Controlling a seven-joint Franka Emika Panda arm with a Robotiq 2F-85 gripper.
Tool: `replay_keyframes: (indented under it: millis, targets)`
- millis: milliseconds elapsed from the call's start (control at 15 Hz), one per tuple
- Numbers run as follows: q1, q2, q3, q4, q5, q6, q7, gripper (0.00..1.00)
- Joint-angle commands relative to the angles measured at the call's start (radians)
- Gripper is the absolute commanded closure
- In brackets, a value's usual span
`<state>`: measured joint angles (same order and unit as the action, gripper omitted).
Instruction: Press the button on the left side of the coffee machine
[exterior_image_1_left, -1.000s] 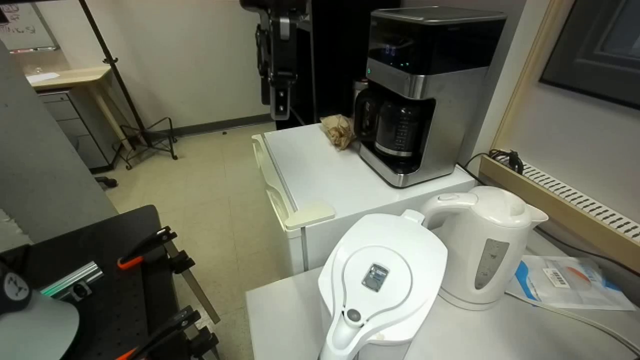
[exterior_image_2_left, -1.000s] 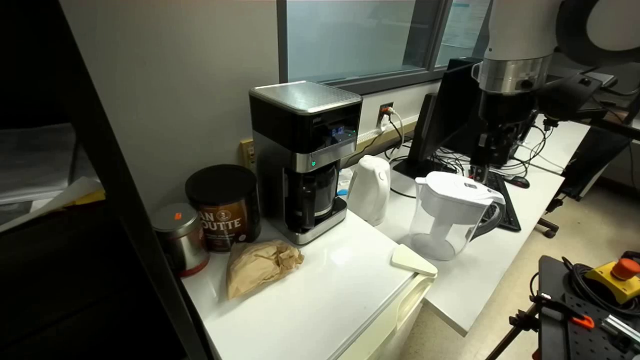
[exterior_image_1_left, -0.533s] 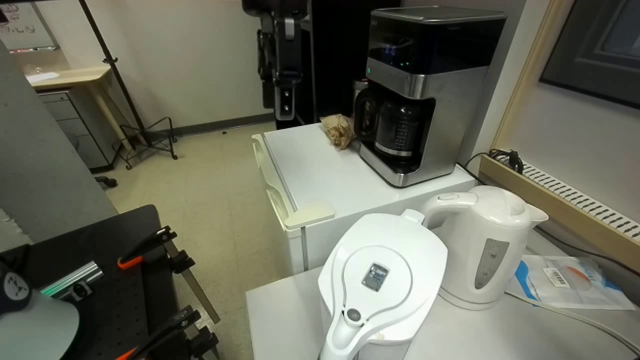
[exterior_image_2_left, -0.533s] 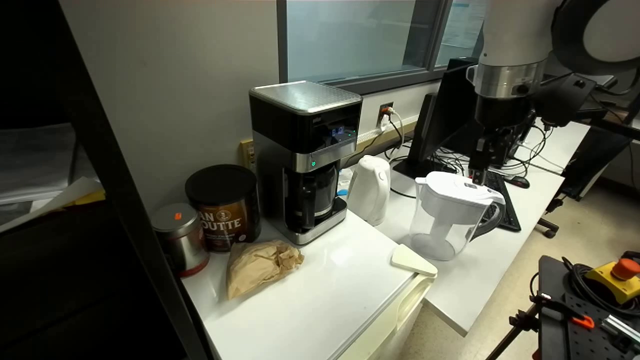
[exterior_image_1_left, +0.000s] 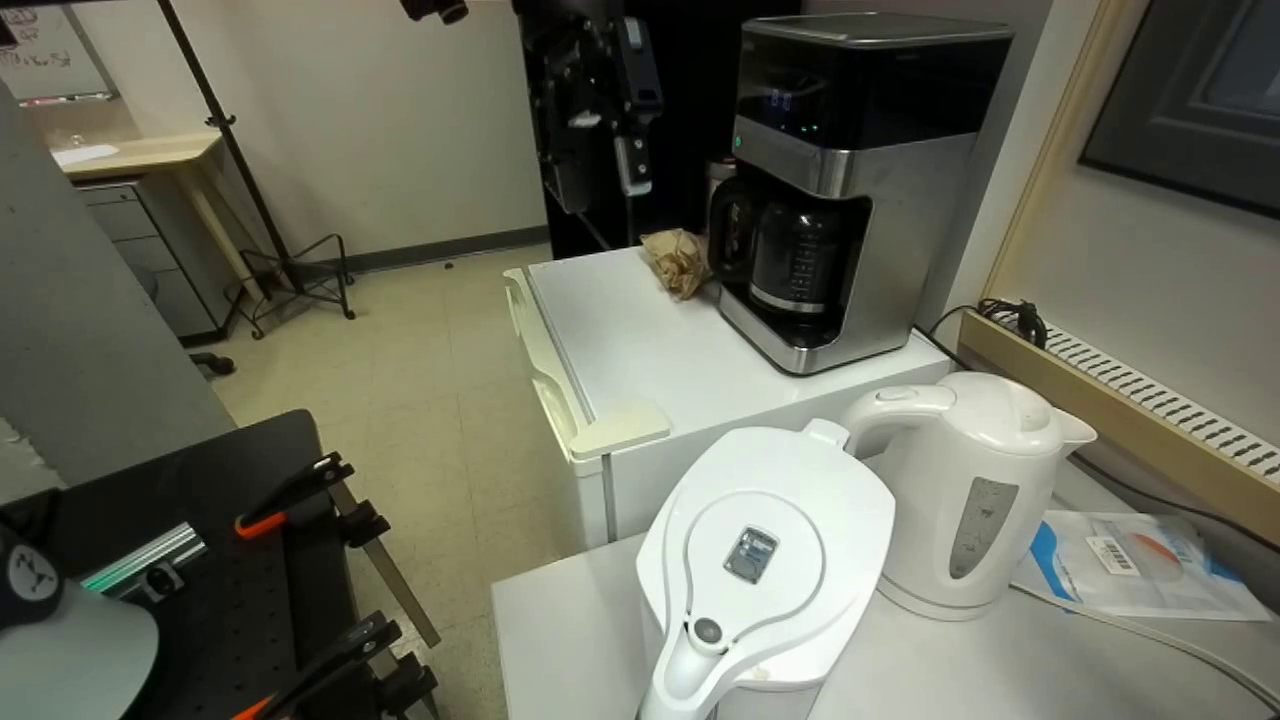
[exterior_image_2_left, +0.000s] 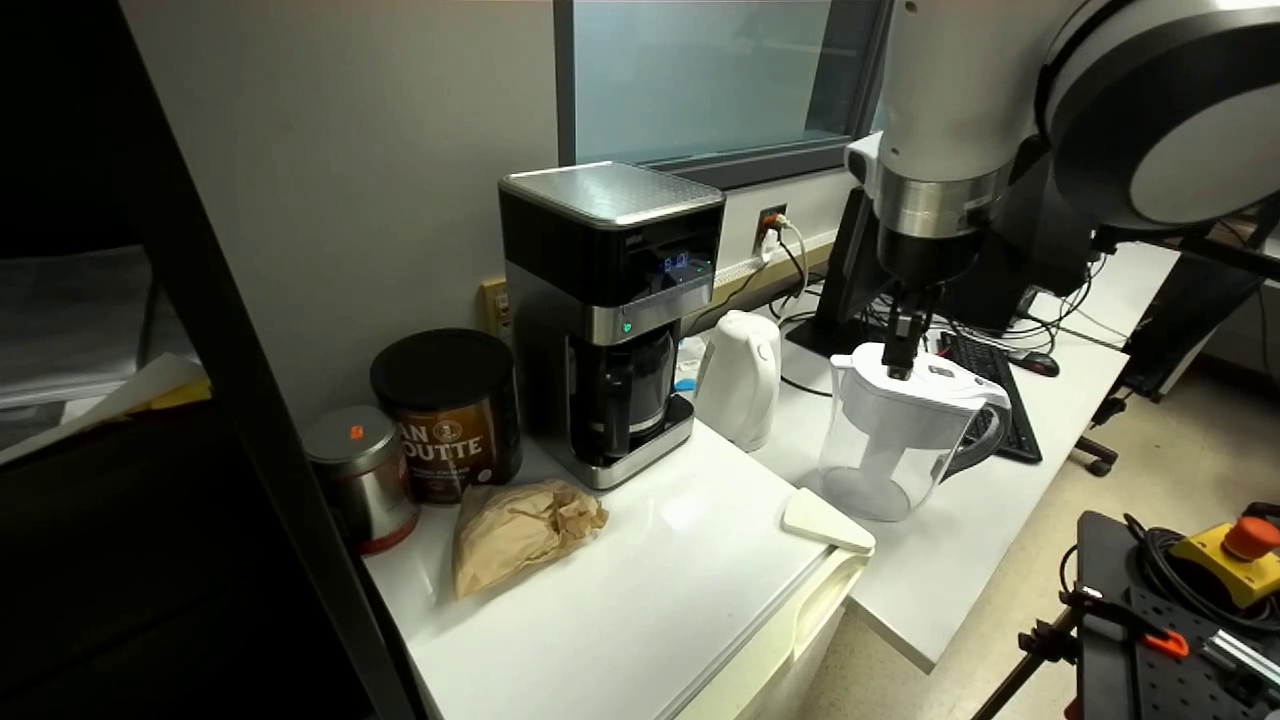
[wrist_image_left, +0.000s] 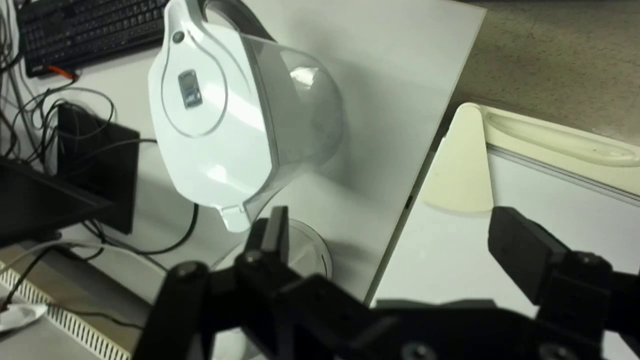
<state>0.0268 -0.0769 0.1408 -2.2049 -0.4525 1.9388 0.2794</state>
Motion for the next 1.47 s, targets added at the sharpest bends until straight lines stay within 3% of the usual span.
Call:
replay_keyframes:
  millis: [0, 533, 667, 1000, 1400]
  targets:
    - [0.052, 0.094, 0.019, 0.082, -0.132, 0.014, -0.005, 0.26]
    - [0.150, 0.209, 0.033, 0.132, -0.501, 0.172, 0.095, 0.88]
    - [0.166, 0.236, 0.032, 0.141, -0.598, 0.226, 0.150, 0.98]
    - [0.184, 0.301, 0.028, 0.176, -0.769, 0.346, 0.259, 0.97]
    - [0.182, 0.364, 0.021, 0.241, -0.876, 0.398, 0.348, 0.98]
